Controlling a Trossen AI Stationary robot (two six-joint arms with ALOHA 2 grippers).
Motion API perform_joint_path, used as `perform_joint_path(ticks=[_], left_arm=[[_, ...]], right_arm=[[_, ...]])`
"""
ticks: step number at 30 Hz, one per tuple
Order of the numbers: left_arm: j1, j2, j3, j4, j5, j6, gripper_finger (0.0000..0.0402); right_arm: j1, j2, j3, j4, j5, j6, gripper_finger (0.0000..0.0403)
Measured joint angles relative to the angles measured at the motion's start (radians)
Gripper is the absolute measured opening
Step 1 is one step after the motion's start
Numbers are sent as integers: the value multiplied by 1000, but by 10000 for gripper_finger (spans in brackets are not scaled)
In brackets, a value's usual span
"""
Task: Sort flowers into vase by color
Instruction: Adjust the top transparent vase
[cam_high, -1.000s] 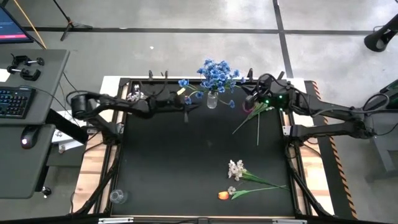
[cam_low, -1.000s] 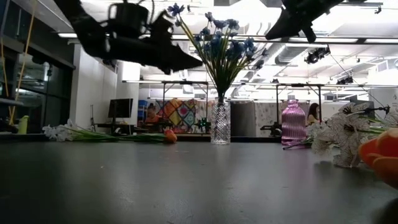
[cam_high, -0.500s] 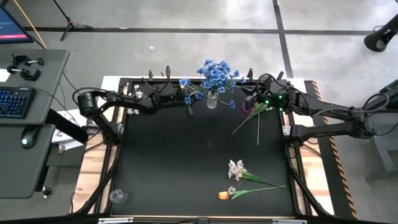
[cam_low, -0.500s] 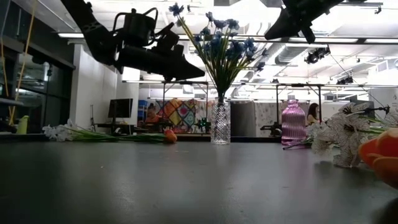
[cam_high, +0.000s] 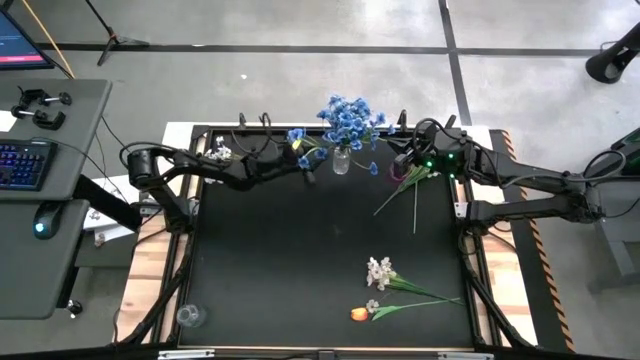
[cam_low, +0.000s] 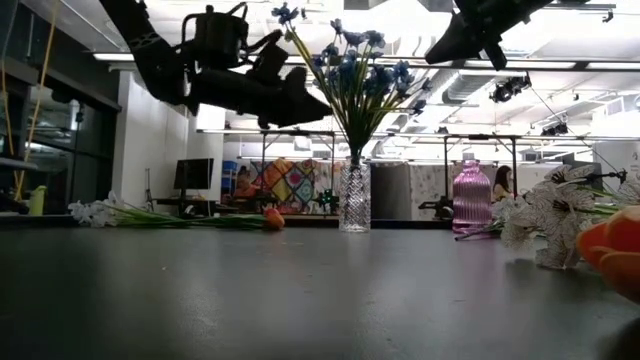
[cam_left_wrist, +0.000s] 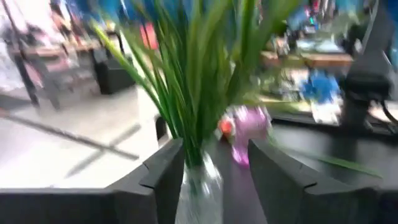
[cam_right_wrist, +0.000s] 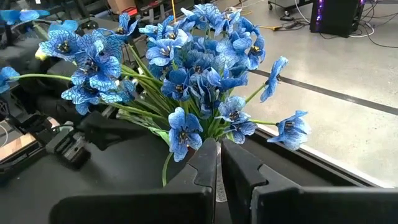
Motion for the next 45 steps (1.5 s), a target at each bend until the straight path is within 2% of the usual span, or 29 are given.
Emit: perform_joint_path(ticks=[7,13,21,27,34,38,45], left_arm=[[0,108,58,33,-6,3,184],[-28,108,74,48,-50,16,178],[-44,107,74,97,-137,46,107],[-49,107,74,100,-142,46,59],[-64,103,74,109,-169,57,34],[-65,102,74,129,-179,55,5],[-41,102,74,115,-177,30,1]], right_arm=[[0,0,0,0,0,9,12],[0,0,0,0,-1,18,12],[0,0,0,-1,-1,18,12],[0,0,0,-1,-1,18,12],[0,5,-1,-8,0,18,12],[0,23,-1,-7,0,18,12],[0,67,-1,-3,-1,54,12]])
